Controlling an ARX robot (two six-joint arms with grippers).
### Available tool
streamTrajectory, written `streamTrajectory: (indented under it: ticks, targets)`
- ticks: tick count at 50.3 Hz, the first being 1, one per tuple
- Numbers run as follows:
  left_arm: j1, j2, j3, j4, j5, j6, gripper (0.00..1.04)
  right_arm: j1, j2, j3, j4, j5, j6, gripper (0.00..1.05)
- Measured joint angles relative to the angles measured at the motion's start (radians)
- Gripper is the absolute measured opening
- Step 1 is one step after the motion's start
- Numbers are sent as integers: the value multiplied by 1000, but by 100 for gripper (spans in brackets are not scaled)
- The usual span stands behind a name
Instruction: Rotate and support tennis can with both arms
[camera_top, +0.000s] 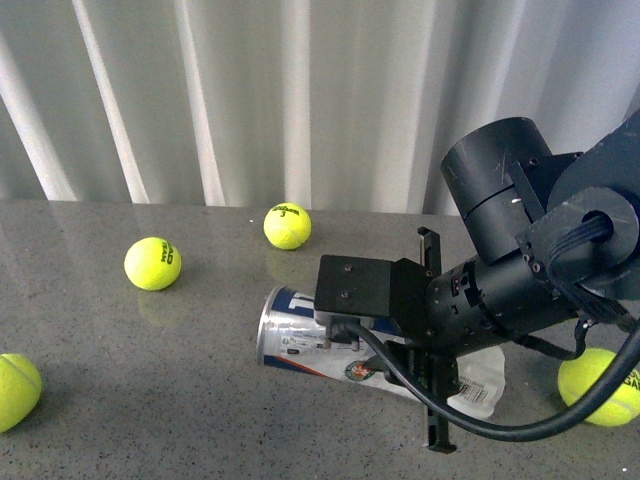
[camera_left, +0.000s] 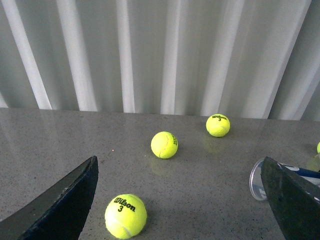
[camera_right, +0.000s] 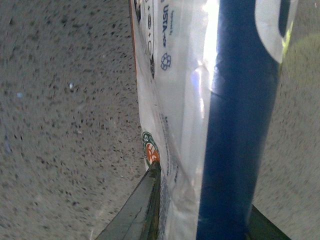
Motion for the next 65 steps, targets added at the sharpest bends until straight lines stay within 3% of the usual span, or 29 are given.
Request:
streamTrajectory:
  ticks: [8,24,34,44,50,59,65]
  targets:
    - [0,0,0,0,0,0,98,-18,55,69,-19,-6,-208,14]
    - [0,0,0,0,0,0,98,-37,104,116,-64,-20,-266,11]
    - [0,0,0,0,0,0,98,-42,95,35,-3,-55,-245,51]
    - [0,0,0,0,0,0,98,-42,77,7,-8,-74,-199,77]
    - [0,0,0,0,0,0,98,-40,19,2,-44,-97,-142,100]
    - [0,0,0,0,0,0,98,-25,-64,2,-86,-154,-24,98]
    - [0,0,0,0,0,0,98,-18,-138,5,-97,-207,158,98]
